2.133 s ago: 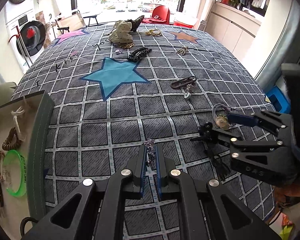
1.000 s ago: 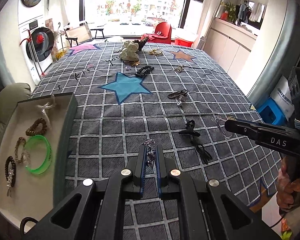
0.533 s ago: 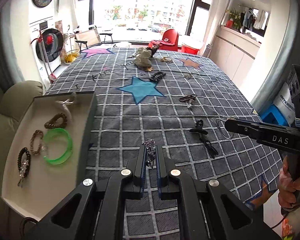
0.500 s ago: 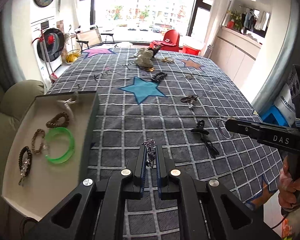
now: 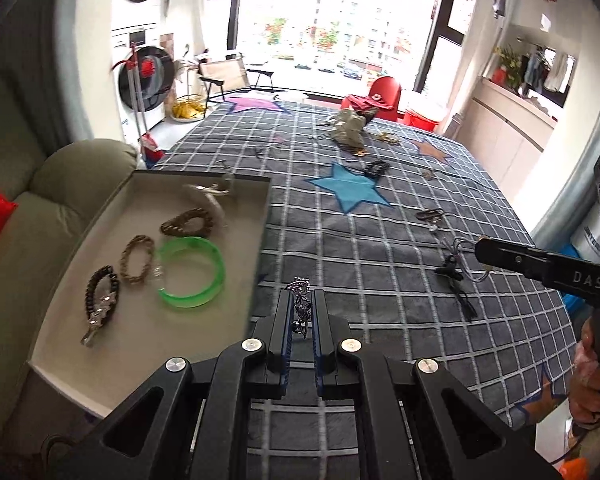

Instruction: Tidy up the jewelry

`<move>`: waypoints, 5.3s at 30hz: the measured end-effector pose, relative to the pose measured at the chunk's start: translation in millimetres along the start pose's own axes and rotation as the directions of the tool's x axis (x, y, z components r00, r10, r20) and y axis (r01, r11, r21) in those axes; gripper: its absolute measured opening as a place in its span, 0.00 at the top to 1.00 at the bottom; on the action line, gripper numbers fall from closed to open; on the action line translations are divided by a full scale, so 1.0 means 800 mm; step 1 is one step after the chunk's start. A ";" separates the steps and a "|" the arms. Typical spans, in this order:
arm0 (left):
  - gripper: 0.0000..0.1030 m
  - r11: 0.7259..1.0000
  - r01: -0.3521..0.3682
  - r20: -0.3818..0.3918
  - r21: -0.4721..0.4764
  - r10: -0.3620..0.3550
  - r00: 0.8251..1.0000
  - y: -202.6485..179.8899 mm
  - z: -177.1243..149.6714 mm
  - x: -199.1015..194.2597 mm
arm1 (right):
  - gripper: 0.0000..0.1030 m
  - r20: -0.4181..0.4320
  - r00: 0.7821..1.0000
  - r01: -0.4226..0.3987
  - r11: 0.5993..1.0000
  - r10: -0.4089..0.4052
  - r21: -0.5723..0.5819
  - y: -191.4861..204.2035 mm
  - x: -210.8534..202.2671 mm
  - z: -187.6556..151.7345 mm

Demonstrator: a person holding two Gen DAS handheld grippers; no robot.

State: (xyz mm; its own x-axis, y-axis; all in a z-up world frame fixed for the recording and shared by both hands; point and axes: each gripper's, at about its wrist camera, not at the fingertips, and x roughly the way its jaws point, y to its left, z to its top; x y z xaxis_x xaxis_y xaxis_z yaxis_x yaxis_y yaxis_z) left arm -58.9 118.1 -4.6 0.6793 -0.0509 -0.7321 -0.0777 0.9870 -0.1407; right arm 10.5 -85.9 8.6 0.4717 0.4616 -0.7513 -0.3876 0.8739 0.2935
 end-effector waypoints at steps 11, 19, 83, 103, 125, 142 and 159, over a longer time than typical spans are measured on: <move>0.89 0.993 -0.078 0.010 -0.089 0.079 0.997 0.060 -0.006 -0.011 | 0.73 -0.017 0.998 -0.065 0.995 0.064 -0.078 0.053 0.020 0.020; 0.89 0.979 -0.135 -0.019 -0.153 0.134 0.991 0.103 -0.011 -0.002 | 0.73 -0.060 0.990 -0.133 0.980 0.125 -0.147 0.107 0.054 0.036; 0.89 0.951 -0.255 -0.184 -0.174 0.223 0.957 0.145 -0.028 0.077 | 0.45 -0.376 0.894 -0.283 0.958 0.245 -0.048 0.178 0.259 0.063; 0.89 0.947 -0.273 -0.164 -0.169 0.246 0.955 0.140 -0.024 0.069 | 0.42 -0.248 0.954 -0.196 0.976 0.169 -0.090 0.150 0.178 0.051; 0.00 0.909 -0.372 -0.042 -0.187 0.371 0.928 0.138 -0.007 0.019 | 0.40 -0.194 0.981 -0.059 0.979 0.020 -0.197 0.169 0.153 0.037; 0.00 0.886 -0.398 -0.032 -0.237 0.402 0.915 0.142 -0.028 -0.041 | 0.00 -0.082 0.995 0.027 0.946 -0.056 -0.322 0.214 0.101 0.015; 0.00 0.856 -0.443 -0.030 -0.268 0.452 0.892 0.141 -0.055 -0.081 | 0.00 0.007 0.995 0.099 0.948 -0.102 -0.302 0.214 0.053 -0.009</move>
State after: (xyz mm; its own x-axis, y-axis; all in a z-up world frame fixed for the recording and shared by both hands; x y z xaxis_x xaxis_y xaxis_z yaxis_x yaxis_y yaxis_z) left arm -143.9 226.1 -2.5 0.5489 0.3959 -0.7362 -0.5625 0.8264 0.0251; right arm -41.3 82.1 22.9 0.5142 0.3714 -0.7731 -0.5600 0.8281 0.0253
